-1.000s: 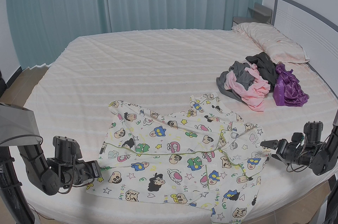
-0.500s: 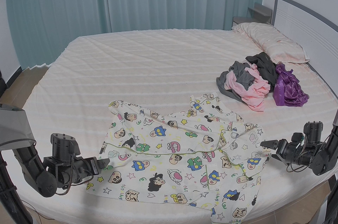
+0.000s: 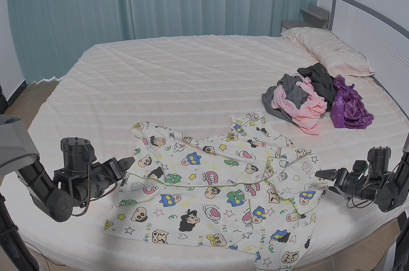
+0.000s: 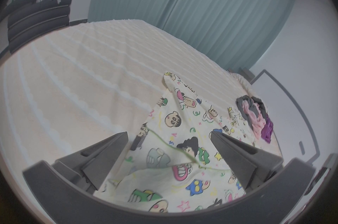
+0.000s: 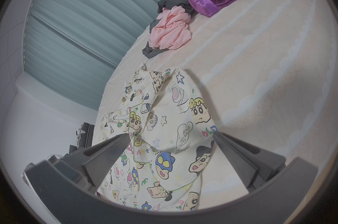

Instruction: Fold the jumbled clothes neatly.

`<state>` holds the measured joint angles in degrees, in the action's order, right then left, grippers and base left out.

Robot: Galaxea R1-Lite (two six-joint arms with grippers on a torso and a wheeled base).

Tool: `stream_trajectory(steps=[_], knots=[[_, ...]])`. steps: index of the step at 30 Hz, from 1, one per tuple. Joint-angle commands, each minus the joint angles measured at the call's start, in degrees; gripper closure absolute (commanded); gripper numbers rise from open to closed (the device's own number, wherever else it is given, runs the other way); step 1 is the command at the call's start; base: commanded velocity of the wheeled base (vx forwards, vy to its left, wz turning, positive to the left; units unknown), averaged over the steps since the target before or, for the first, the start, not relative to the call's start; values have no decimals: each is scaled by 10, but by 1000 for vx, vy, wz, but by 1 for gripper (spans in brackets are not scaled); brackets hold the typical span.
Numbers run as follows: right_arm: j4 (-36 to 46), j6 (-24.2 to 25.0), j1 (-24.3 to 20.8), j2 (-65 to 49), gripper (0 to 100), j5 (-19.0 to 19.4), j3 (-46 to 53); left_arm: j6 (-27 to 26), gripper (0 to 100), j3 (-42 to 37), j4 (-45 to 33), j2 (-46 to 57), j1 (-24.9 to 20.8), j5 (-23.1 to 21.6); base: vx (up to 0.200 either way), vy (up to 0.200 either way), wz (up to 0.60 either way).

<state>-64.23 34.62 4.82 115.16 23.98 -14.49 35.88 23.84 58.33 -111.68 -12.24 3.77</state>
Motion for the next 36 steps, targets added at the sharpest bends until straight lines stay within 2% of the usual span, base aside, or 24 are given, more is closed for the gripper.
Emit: stream_trajectory(steps=[1, 2, 8, 13, 24, 30, 31, 36], knots=[[0, 0, 0, 1, 0, 0, 0, 31, 0, 52, -6, -63, -3, -6, 0, 0, 0], [0, 0, 0, 1, 0, 0, 0, 32, 0, 54, -6, -64, -3, -6, 0, 0, 0], [0, 0, -1, 2, 0, 0, 0, 123, 0, 122, -52, -101, -9, -7, 0, 0, 0], [0, 0, -2, 2, 0, 0, 0, 163, 0, 152, -88, -115, -9, -23, 0, 0, 0], [0, -1, -2, 3, 0, 0, 0, 178, 0, 169, -89, -150, -12, -25, 0, 0, 0], [0, -1, -2, 3, 0, 0, 0, 205, 0, 200, -90, -168, -11, -24, 0, 0, 0], [0, -1, -2, 3, 0, 0, 0, 205, 100, 203, -90, -172, -11, -23, 0, 0, 0], [0, 0, -2, 4, 0, 0, -1, 206, 100, 197, -97, -173, -10, -13, 0, 0, 0]])
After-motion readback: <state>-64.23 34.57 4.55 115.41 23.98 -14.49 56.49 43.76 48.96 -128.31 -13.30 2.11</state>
